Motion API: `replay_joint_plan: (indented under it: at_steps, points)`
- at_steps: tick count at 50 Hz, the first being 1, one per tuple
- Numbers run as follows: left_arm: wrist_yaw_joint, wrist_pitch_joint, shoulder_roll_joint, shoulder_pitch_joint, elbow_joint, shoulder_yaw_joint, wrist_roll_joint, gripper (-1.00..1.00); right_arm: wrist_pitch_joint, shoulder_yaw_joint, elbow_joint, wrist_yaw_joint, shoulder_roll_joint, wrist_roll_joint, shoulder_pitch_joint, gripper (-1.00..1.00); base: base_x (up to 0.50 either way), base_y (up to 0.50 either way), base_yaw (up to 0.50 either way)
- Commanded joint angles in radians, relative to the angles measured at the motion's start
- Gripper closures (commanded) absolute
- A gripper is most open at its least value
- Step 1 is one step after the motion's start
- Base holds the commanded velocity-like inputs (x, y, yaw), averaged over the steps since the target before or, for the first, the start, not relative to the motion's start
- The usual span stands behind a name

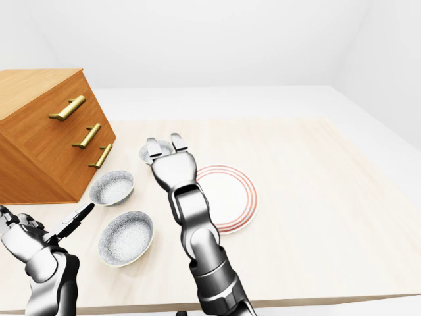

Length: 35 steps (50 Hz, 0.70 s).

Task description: Put the bowl at the front on the plate.

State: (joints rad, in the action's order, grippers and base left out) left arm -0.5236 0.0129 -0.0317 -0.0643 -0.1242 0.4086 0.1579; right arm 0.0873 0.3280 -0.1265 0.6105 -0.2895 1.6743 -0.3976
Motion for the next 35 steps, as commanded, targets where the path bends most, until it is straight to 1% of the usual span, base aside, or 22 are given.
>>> replay_joint_plan:
  at_steps: [1, 3, 24, 25, 26, 28, 29, 30, 32, 33, 35]
  points:
    - [0.000, 0.017, -0.002, 0.005, 0.021, -0.003, 0.000, -1.00, 0.000, 0.007, 0.000, 0.010, -0.010, 0.034, 0.008, -1.00, 0.00, 0.00, 0.00]
    - [0.000, 0.017, -0.003, 0.004, 0.021, -0.004, 0.000, -1.00, 0.000, -0.004, -0.013, 0.010, -0.007, 0.035, -0.001, -1.00, 0.00, 0.00, 0.00]
    - [0.000, 0.018, -0.004, 0.004, 0.021, -0.005, 0.001, -1.00, 0.000, -0.004, -0.013, 0.010, -0.006, 0.035, -0.001, -1.00, 0.00, 0.00, 0.00]
    - [0.000, 0.019, -0.004, 0.005, 0.023, -0.005, 0.001, -1.00, 0.000, 0.003, -0.016, 0.023, -0.010, 0.040, 0.002, -1.00, 0.00, 0.00, 0.00]
    - [0.000, 0.025, -0.004, 0.006, 0.031, -0.005, 0.000, -1.00, 0.000, 0.021, -0.023, 0.058, -0.002, 0.076, 0.006, -1.00, 0.00, 0.00, 0.00]
    - [0.000, 0.029, -0.005, 0.007, 0.035, -0.006, 0.000, -1.00, 0.000, 0.031, -0.041, 0.069, -0.019, 0.078, 0.010, -1.00, 0.00, 0.00, 0.00]
    - [0.000, 0.028, -0.005, 0.007, 0.034, -0.006, 0.001, -1.00, 0.000, 0.037, -0.048, 0.082, -0.022, 0.090, 0.011, -1.00, 0.00, 0.00, 0.00]
    - [0.000, 0.020, -0.005, 0.001, 0.022, -0.006, 0.002, -1.00, 0.000, 0.055, -0.058, 0.088, -0.028, 0.106, 0.011, -1.00, 0.00, 0.00, 0.00]
    - [0.000, 0.017, -0.003, 0.000, 0.017, -0.005, 0.000, -1.00, 0.000, 0.070, -0.060, 0.088, -0.040, 0.125, 0.017, -1.00, 0.00, 0.00, 0.00]
    - [0.000, 0.027, -0.004, 0.006, 0.034, -0.006, -0.002, -1.00, 0.000, 0.087, -0.062, 0.088, -0.045, 0.117, 0.030, -1.00, 0.00, 0.00, 0.00]
    - [0.000, 0.010, -0.003, -0.004, 0.008, -0.004, 0.000, -1.00, 0.000, 0.108, -0.056, 0.088, -0.039, 0.123, 0.040, -1.00, 0.00, 0.00, 0.00]
